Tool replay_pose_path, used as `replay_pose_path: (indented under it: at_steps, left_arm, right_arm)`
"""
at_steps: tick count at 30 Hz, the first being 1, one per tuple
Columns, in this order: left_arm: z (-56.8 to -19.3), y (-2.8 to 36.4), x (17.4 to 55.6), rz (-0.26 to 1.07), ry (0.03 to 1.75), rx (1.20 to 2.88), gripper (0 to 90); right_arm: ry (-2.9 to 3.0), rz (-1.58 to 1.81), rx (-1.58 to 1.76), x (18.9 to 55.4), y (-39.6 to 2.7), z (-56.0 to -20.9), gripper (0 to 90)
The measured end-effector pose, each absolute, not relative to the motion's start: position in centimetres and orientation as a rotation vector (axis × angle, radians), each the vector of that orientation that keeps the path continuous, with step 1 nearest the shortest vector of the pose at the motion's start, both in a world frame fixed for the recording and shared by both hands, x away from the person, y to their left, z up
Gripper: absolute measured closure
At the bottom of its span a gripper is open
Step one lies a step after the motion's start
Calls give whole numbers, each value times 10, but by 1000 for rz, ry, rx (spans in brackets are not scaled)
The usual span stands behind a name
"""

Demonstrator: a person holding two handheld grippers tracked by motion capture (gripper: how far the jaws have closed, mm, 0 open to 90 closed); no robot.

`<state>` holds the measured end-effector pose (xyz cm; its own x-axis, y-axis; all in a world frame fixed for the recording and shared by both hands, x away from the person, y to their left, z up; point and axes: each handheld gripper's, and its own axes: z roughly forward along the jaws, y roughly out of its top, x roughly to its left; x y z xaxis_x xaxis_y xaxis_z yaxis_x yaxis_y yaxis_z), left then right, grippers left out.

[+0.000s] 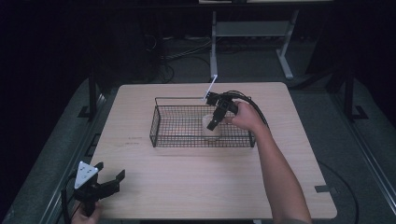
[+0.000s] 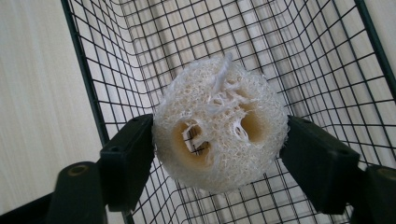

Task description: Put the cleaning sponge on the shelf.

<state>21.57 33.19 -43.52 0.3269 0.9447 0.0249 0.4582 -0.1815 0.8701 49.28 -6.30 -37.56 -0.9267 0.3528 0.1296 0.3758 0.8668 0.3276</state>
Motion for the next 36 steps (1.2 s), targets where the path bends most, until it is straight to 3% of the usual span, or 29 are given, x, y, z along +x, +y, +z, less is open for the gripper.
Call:
replay_pose_path:
  at_steps: [6,17,36]
  left_arm:
    - [-436,331,218,757,1255,1787,138]
    - [-435,331,217,762,1250,1789,138]
    - [-435,333,214,762,1253,1781,138]
  right_arm:
    - [-2966,-546,-579,493,-63,-374,250]
    - [-2967,-547,-601,493,-67,-374,168]
    - [-2987,-603,-574,478,-70,-347,155]
